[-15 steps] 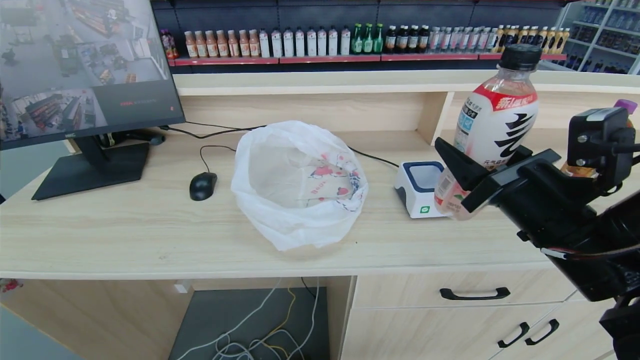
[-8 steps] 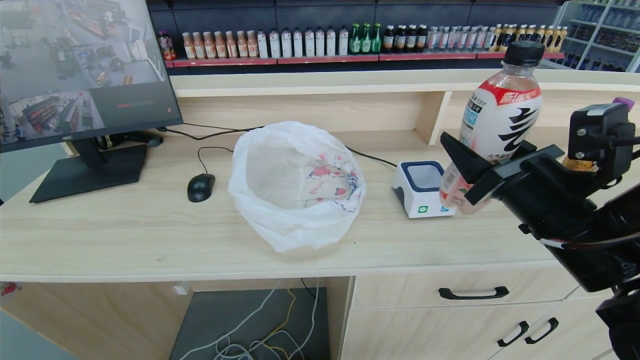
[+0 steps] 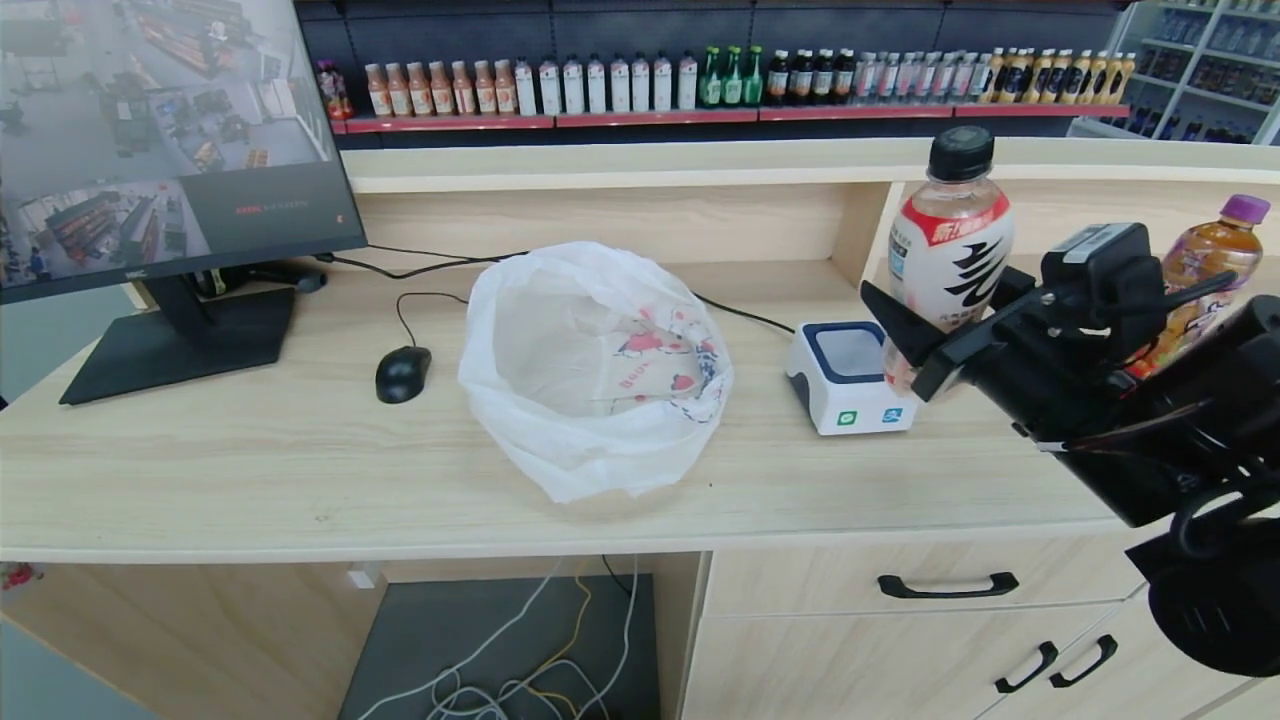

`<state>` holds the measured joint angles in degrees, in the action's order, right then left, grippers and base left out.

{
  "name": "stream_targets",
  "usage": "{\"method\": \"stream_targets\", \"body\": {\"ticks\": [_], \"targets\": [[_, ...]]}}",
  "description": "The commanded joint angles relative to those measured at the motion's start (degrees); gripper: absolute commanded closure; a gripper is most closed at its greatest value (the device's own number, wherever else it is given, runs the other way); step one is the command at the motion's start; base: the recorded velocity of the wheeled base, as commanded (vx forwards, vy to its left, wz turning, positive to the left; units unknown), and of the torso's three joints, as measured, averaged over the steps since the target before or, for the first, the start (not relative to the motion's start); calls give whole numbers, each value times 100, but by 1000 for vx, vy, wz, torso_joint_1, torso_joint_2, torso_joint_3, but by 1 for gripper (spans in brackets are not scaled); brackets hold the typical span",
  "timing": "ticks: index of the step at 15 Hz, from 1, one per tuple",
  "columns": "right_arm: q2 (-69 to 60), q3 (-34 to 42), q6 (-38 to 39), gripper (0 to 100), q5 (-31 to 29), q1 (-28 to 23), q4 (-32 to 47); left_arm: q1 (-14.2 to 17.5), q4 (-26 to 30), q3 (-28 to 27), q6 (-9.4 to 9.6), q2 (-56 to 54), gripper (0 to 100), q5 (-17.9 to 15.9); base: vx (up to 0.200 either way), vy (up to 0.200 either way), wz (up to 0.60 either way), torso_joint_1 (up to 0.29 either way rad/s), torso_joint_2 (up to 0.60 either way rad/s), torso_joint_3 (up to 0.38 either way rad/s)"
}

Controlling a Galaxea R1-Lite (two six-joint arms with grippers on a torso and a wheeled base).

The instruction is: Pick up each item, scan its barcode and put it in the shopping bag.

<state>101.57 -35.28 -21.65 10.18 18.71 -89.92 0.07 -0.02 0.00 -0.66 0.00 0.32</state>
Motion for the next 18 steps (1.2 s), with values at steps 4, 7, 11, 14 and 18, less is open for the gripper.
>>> {"method": "stream_targets", "body": {"ticks": [4, 7, 11, 14, 18], "targets": [[794, -998, -604, 100, 37, -254, -8, 1, -6, 0, -4, 0, 0, 3, 0, 0, 0, 0, 0, 0], [1066, -1447, -937, 100, 529, -395, -8, 1, 2, 0, -4, 0, 0, 3, 0, 0, 0, 0, 0, 0], [1198, -1535, -1570, 100, 793, -403, -8, 1, 2, 0, -4, 0, 0, 3, 0, 0, 0, 0, 0, 0], [1189, -1499, -2045, 100, 1258, -377, -8, 1, -6, 0, -4, 0, 0, 3, 0, 0, 0, 0, 0, 0], [1225, -1473, -2414, 100, 1795, -518, -8, 1, -6, 0, -4, 0, 0, 3, 0, 0, 0, 0, 0, 0]]}}
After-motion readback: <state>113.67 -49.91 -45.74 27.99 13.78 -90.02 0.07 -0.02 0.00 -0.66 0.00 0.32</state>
